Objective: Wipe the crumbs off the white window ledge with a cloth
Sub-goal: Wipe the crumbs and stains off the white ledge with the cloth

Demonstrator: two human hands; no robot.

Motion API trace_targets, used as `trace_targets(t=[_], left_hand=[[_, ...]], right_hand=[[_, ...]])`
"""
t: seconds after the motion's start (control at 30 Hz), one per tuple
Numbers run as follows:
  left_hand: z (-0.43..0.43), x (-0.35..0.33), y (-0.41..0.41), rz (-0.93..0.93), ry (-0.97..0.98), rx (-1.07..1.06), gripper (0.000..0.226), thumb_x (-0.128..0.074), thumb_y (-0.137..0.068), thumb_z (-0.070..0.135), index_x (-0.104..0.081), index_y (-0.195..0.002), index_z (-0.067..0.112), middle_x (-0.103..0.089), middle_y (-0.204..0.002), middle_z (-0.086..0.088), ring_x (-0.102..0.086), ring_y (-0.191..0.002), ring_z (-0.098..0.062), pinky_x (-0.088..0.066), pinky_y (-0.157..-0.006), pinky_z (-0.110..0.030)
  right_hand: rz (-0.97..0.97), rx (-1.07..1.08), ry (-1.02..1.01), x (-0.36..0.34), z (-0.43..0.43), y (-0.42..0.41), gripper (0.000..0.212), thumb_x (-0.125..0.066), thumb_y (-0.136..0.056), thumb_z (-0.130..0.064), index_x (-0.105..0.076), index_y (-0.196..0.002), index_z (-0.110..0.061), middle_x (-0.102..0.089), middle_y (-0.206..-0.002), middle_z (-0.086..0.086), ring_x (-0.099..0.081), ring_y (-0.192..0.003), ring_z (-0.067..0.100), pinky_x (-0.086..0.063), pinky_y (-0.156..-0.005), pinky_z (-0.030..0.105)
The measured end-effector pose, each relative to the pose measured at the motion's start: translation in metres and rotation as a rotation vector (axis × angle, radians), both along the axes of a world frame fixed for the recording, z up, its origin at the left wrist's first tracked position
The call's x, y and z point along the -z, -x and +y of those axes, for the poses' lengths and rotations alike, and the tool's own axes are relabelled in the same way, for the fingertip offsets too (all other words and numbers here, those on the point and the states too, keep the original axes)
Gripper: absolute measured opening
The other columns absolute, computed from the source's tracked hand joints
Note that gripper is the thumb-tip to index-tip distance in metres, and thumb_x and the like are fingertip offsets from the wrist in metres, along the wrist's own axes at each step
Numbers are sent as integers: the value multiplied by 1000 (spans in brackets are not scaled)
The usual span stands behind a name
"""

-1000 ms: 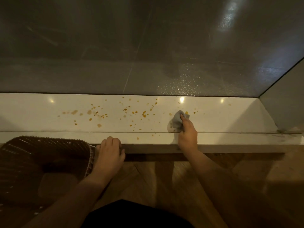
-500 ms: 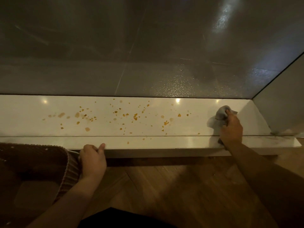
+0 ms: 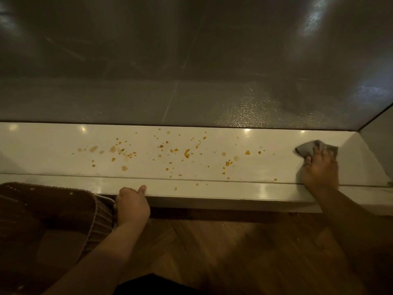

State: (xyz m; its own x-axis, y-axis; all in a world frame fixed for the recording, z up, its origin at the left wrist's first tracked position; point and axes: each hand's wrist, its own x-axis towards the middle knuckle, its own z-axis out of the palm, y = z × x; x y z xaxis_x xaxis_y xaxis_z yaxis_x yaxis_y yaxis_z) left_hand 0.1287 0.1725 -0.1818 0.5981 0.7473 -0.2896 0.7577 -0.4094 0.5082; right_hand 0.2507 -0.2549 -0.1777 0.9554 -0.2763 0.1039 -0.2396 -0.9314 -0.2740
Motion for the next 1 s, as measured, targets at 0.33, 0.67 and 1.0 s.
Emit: trace_targets(t=[0.33, 0.67, 1.0], left_hand=[[-3, -11, 12, 71, -292, 171, 47, -44, -94, 44, -57, -103, 0, -57, -109, -22, -51, -104, -36, -42, -90, -46], [-50, -19, 52, 95, -385, 719, 124, 15, -55, 89, 19, -144, 4, 23, -154, -19, 21, -142, -28, 11, -113, -39], [-63, -34, 22, 318, -116, 528, 110, -25, -81, 75, 26, -143, 0, 32, -151, -21, 28, -142, -32, 8, -117, -44]], right_hand=[[23, -107, -167, -8, 90, 35, 61, -44, -90, -6, -21, -147, -8, -20, -155, 13, -10, -145, 30, -4, -118, 39], [7, -11, -560, -23, 165, 61, 59, -35, -90, 9, -32, -144, -14, -33, -151, 9, -31, -138, 25, -24, -115, 32], [-235, 157, -643, -60, 68, 16, 35, -31, -100, -13, -48, -131, -16, -52, -113, 3, -52, -95, 14, -38, -80, 9]])
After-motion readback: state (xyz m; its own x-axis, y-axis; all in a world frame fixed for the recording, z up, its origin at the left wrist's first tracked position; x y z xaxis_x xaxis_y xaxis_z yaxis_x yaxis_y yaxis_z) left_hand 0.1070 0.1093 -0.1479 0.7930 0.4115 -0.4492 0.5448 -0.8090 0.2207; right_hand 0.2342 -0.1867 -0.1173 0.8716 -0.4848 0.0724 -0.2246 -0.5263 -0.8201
